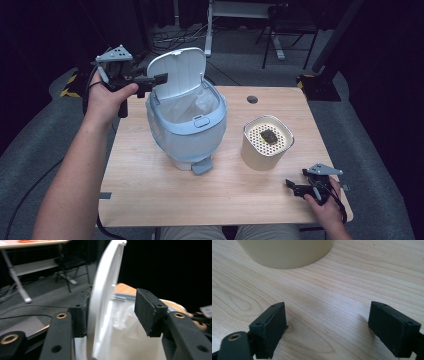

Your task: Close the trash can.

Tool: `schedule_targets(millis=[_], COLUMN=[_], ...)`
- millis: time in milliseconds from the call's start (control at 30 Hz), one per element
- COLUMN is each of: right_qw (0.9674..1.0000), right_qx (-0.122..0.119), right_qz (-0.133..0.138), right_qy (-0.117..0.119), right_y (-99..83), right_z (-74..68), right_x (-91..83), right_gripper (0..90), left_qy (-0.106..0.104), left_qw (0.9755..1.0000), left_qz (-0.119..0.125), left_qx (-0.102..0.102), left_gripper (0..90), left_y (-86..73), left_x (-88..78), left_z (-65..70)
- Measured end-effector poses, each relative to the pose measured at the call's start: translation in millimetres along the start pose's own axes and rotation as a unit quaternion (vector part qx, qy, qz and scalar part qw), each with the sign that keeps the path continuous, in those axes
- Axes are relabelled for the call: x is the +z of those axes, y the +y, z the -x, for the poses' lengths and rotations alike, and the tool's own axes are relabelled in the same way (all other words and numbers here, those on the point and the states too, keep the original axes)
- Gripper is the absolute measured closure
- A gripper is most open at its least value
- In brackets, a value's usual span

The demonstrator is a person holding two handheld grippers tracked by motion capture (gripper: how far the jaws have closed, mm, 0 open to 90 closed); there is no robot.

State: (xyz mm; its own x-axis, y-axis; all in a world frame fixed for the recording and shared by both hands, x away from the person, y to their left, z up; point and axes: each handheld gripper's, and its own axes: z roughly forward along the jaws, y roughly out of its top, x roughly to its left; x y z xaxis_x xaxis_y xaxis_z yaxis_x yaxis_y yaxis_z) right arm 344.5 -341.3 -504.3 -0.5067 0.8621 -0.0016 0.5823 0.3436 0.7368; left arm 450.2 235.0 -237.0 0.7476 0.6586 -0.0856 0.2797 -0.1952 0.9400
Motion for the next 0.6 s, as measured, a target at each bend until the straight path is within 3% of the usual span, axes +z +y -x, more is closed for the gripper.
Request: schedule_targets(millis=[133, 267, 400, 600], right_qw=[1.0000, 1.0000, 1.0000, 1.0000], right_qx=[0.000, 0.000, 0.000, 0.000], right_qz=[0.000, 0.000, 0.000, 0.000], right_qy=[0.000, 0.000, 0.000, 0.000], right_y=[0.0, 0.0, 0.0, 0.0], right_z=[0.0, 0.0, 0.0, -0.1], right_x=[0.0, 0.0, 0.0, 0.0], right_gripper=[15.0, 15.0, 15.0, 15.0], left_qy=[-0.046, -0.085, -0.115, -0.133], left_qw=[0.9988, 0.9956, 0.9920, 0.9879], left_qz=[-0.004, -0.020, -0.038, -0.074], left_qx=[0.018, 0.033, 0.035, 0.028], left_gripper=[47.8, 44.2, 44.4, 48.8], left_y=[-1.9, -2.7, -6.5, -13.9], left_x=[1.0, 7.1, 15.9, 29.3], left_z=[13.8, 30.8, 41.4, 47.7])
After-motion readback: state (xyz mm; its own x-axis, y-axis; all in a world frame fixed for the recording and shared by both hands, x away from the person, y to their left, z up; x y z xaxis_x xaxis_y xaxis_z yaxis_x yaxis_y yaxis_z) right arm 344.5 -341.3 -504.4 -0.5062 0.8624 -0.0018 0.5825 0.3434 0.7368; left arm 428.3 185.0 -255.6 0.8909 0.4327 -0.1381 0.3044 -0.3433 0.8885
